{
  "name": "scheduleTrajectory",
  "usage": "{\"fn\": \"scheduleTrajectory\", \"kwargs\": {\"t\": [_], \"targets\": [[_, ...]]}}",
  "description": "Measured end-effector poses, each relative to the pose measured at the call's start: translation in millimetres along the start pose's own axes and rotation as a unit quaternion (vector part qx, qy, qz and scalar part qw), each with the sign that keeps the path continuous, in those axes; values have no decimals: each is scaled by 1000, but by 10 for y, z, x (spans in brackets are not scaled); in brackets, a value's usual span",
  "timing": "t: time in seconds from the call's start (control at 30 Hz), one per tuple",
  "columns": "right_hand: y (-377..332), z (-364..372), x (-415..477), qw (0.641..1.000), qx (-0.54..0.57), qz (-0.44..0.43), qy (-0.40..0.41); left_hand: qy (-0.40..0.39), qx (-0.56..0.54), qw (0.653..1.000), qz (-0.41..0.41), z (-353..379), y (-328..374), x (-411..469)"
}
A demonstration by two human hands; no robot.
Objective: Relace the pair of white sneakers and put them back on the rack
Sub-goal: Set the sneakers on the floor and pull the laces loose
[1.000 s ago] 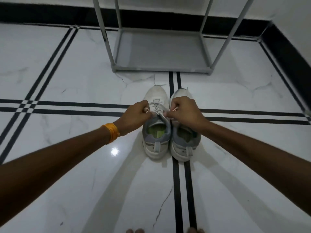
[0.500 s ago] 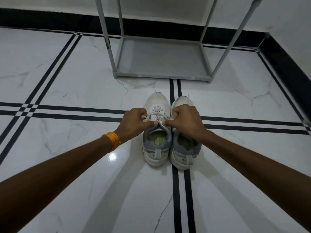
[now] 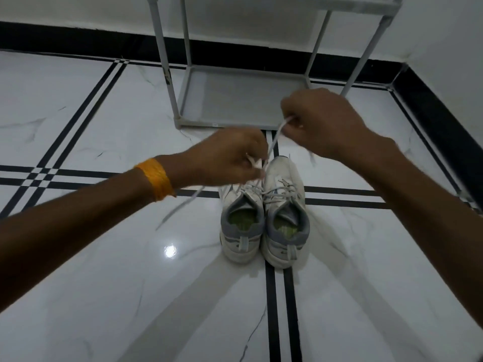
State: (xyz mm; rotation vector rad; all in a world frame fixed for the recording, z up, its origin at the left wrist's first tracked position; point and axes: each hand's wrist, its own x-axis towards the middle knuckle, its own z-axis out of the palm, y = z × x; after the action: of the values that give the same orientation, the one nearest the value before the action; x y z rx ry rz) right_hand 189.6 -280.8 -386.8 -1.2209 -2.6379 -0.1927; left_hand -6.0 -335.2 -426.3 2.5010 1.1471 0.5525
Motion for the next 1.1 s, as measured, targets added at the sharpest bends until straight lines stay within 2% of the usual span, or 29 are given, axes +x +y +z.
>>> {"fn": "scheduleTrajectory", "kwargs": {"t": [0.03,0.1,0.17,0.2,0.23,0.3,0.33,0.37,0.4,0.47,0.6,0.7,0.8,0.9,1.0,1.1], "targets": [[-54,-7,42,1000,2,-27,0,-29,63,997,46,54,8,52],[-143,-7,106,998,4,-62,3,-53,197,976,81,110,-23,163],[-157,4,140,998,19,-63,15,-45,284,957,37,66,-57,272],[-146,12,143,997,50,-49,24,-33,287,957,4,21,-53,322],[-135,21,131,994,101,-24,33,-16,256,966,-34,-38,-39,367],[-138,35,67,971,227,52,43,11,58,989,-134,-150,-15,425],[-160,54,24,952,290,93,38,21,-78,979,-188,-199,-14,440],[-192,75,-15,928,349,129,24,27,-183,954,-237,-246,5,440],[-222,116,-39,908,393,147,-4,27,-250,929,-273,-281,21,431],[-281,186,-56,890,428,151,-45,29,-304,900,-312,-306,28,400],[-300,237,-15,886,430,175,11,50,-324,893,-309,-319,25,347],[-296,139,-24,871,447,204,18,24,-352,888,-294,-386,-21,294],[-295,-154,3,804,551,218,49,-7,-307,911,-276,-411,-82,241],[-353,-496,116,771,623,130,32,-11,-231,936,-265,-257,21,274],[-420,-638,276,745,659,89,51,113,-94,971,-187,-33,107,367],[-333,-546,390,682,705,163,106,249,30,962,-110,42,76,396]]}}
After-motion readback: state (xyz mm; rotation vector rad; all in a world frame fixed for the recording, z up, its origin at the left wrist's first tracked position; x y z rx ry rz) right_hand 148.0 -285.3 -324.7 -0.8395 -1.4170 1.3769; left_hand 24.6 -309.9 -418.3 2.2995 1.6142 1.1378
